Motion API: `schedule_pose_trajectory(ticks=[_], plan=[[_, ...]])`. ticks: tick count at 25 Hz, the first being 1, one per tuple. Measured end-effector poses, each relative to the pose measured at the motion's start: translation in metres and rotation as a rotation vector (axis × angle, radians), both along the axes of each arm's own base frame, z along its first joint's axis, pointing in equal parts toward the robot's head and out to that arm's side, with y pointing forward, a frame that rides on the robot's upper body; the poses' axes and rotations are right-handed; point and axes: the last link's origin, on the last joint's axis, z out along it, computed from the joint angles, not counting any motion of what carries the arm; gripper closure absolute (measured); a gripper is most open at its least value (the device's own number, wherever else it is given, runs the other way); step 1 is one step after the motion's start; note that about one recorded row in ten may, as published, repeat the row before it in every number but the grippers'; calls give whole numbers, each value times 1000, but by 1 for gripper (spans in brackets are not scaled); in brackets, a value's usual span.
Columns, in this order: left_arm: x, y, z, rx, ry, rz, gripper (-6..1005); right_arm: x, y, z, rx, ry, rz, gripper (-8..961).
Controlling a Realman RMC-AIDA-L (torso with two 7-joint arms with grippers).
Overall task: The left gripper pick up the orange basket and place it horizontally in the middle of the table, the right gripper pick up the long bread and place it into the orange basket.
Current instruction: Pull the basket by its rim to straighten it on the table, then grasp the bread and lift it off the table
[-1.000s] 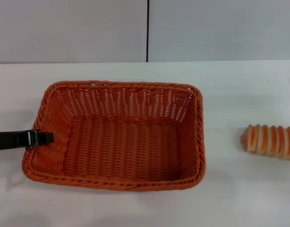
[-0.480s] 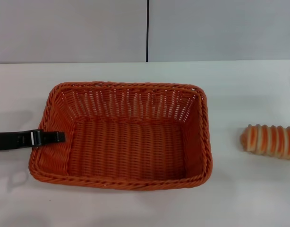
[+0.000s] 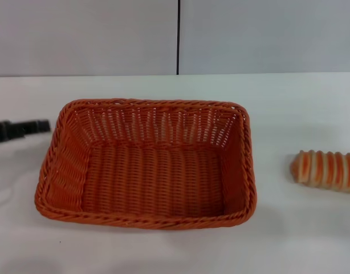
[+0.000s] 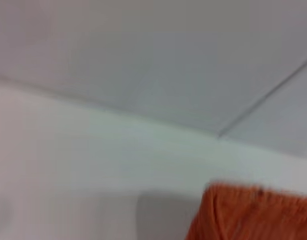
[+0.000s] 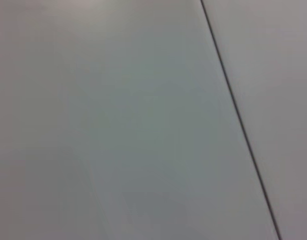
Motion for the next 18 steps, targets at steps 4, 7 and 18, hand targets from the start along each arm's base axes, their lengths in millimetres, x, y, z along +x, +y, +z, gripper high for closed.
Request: schedule_pose_trajectory(ticks=[4,7,18], plan=[[-4,5,12,74,-31,-102,254,11,-9,19,-33,68,31,333],[-7,11,18,153,-57,-219,254,20,-12,43,-141,124,67,333],[-25,18,5,322,-144,-416,255,0,8,119,-835,75,-232,335]])
